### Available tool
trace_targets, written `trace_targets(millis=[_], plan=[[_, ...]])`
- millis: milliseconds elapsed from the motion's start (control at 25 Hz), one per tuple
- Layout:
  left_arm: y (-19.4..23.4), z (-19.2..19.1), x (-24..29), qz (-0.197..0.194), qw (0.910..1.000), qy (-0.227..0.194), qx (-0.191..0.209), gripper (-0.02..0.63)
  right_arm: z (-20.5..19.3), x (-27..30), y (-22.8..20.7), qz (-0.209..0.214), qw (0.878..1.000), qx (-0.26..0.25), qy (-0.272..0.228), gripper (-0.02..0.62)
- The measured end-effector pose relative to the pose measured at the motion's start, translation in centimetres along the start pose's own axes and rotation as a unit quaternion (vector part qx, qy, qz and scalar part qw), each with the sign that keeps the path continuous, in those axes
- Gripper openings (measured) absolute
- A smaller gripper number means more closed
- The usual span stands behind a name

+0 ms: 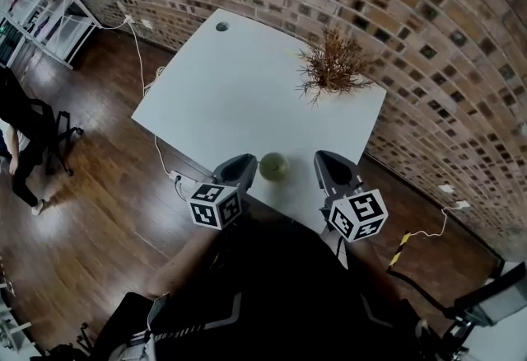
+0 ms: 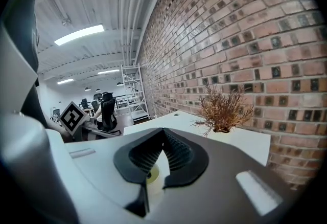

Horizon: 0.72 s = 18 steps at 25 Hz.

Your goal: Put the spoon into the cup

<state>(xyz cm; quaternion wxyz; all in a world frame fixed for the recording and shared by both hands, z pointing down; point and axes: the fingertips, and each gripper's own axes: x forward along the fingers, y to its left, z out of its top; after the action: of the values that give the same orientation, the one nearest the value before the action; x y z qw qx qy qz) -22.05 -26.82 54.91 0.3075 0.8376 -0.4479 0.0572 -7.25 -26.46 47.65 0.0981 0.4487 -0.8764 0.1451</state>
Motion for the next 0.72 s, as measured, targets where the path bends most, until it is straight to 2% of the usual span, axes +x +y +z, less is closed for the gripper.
trace_targets(millis=[480, 720], plan=[[1.2, -2.3, 1.1, 0.026, 0.9994, 0.024, -0.001, 0.040, -0.9, 0.5, 1.7, 0.014, 0.999, -0.026, 0.021, 0.006], [1.0, -3.5, 2.0, 0.030, 0.9986, 0.038, 0.022, 0.040, -1.4, 0.6, 1.9, 0.017, 0.999, -0.024, 0.025, 0.006]])
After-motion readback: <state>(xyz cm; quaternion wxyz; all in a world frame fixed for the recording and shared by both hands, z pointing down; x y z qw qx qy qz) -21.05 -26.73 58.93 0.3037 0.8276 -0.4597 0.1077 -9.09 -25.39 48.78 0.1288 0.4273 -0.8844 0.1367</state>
